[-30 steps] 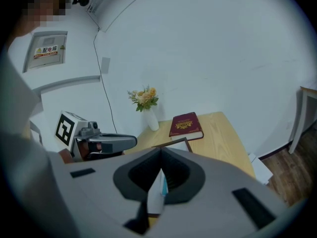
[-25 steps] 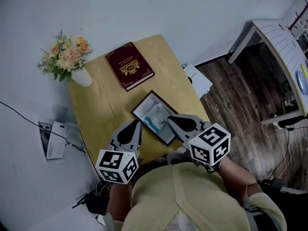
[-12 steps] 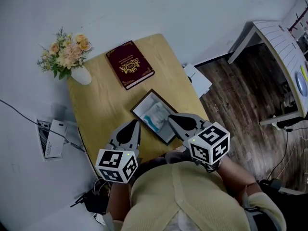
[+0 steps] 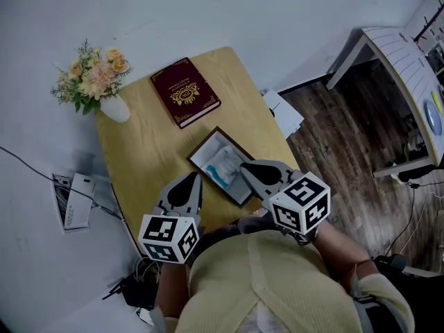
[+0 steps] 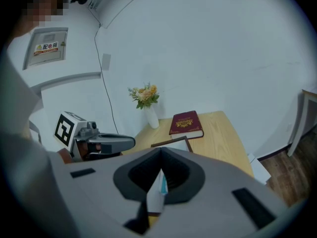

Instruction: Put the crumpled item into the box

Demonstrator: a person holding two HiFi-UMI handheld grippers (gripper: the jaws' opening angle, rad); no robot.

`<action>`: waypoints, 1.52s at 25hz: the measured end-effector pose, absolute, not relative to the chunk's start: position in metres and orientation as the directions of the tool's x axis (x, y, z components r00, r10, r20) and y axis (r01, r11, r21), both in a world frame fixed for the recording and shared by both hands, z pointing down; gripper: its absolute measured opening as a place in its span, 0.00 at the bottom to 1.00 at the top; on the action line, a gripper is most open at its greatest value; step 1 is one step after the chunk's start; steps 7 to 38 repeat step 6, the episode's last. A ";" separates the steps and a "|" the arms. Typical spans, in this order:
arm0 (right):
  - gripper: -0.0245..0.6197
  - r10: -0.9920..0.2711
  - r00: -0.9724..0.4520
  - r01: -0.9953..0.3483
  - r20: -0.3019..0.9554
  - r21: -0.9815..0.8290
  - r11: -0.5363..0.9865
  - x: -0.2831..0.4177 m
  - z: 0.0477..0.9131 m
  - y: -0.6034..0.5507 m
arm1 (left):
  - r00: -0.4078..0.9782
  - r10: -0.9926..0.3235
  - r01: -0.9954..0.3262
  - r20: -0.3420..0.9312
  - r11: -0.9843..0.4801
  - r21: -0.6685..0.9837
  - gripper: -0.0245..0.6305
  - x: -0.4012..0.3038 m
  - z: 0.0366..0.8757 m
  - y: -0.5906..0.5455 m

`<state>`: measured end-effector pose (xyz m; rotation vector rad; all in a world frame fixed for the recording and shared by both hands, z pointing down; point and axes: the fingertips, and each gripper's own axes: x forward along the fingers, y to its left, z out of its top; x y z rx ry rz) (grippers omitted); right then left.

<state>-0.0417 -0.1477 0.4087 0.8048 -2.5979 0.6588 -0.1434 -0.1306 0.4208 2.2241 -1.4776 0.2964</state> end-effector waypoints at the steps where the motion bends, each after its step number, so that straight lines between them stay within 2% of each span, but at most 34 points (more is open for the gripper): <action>1: 0.08 -0.439 -0.781 -0.598 0.445 -0.326 0.733 -0.042 0.409 -0.148 | 0.404 -0.814 -0.912 0.416 -0.325 0.250 0.08 -0.143 0.421 -0.131; 38: 0.08 -0.435 -0.780 -0.596 0.450 -0.324 0.735 -0.044 0.411 -0.150 | 0.410 -0.811 -0.910 0.417 -0.329 0.253 0.08 -0.145 0.423 -0.133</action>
